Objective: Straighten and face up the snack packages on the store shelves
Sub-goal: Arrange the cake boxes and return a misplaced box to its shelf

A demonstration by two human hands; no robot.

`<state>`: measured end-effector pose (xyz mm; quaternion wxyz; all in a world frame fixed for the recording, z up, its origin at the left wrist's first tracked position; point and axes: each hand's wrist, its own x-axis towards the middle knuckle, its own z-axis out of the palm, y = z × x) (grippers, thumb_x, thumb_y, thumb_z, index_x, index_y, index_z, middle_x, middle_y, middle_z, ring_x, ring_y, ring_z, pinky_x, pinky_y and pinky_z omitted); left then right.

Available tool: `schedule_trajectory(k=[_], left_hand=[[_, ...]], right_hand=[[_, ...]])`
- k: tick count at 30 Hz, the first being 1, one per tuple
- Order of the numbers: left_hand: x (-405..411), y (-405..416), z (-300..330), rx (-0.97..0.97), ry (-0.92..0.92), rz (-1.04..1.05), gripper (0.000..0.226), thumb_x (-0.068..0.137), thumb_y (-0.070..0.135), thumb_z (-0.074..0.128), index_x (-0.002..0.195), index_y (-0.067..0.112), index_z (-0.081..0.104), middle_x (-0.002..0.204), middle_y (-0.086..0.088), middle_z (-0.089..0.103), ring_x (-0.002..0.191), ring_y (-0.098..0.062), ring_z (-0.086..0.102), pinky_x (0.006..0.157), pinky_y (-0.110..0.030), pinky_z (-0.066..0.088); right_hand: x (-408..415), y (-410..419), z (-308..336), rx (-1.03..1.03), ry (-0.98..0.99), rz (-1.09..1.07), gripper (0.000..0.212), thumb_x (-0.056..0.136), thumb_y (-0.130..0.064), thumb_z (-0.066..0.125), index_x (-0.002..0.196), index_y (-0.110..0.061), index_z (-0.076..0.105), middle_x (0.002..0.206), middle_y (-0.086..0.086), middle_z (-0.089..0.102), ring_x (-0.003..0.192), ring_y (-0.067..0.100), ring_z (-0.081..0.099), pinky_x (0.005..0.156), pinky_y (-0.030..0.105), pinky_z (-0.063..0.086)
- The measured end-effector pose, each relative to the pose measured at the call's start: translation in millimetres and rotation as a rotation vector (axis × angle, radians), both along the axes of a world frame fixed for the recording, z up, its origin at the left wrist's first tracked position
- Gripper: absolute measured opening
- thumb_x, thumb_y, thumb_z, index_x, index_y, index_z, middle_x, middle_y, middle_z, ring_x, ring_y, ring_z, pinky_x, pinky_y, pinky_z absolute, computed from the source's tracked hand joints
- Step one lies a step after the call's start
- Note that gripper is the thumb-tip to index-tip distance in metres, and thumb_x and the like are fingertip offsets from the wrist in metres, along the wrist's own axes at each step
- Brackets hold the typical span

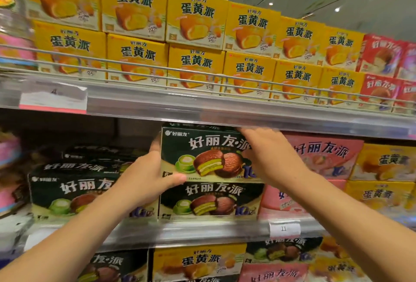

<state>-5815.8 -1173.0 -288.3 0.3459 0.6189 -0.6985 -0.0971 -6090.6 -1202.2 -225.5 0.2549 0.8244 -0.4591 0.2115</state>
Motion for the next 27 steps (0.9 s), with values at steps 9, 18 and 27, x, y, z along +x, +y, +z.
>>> schedule_trajectory(k=[9,18,27], left_hand=[[-3.9,-11.0,5.9,0.081,-0.154,0.053,0.115,0.069,0.064,0.072,0.154,0.022,0.006,0.125,0.001,0.062,0.106,-0.017,0.062,0.092,-0.035,0.051],[-2.5,-18.4,1.2,0.074,-0.155,0.083,0.113,0.072,0.060,0.073,0.155,0.023,0.007,0.135,0.004,0.057,0.110,-0.015,0.060,0.095,-0.033,0.049],[-30.7,9.0,-61.6,-0.523,-0.186,0.329,0.089,0.082,0.052,0.064,0.144,0.001,0.027,0.138,-0.026,0.043,0.128,-0.042,0.040,0.110,-0.054,0.027]], right_hand=[[-5.2,-6.0,-8.4,-0.015,0.003,0.041,0.079,0.081,-0.053,0.068,0.146,-0.019,0.036,0.133,0.004,0.057,0.123,0.027,0.051,0.109,0.044,0.032],[-3.2,-11.3,-17.1,-0.059,-0.044,0.063,0.080,0.079,-0.044,0.073,0.145,-0.017,0.038,0.136,0.007,0.056,0.126,0.031,0.049,0.112,0.047,0.028],[-11.7,6.7,-44.5,-0.043,-0.205,0.341,0.067,0.083,0.001,0.067,0.144,0.001,0.039,0.152,0.020,0.036,0.145,0.036,0.026,0.119,0.044,0.014]])
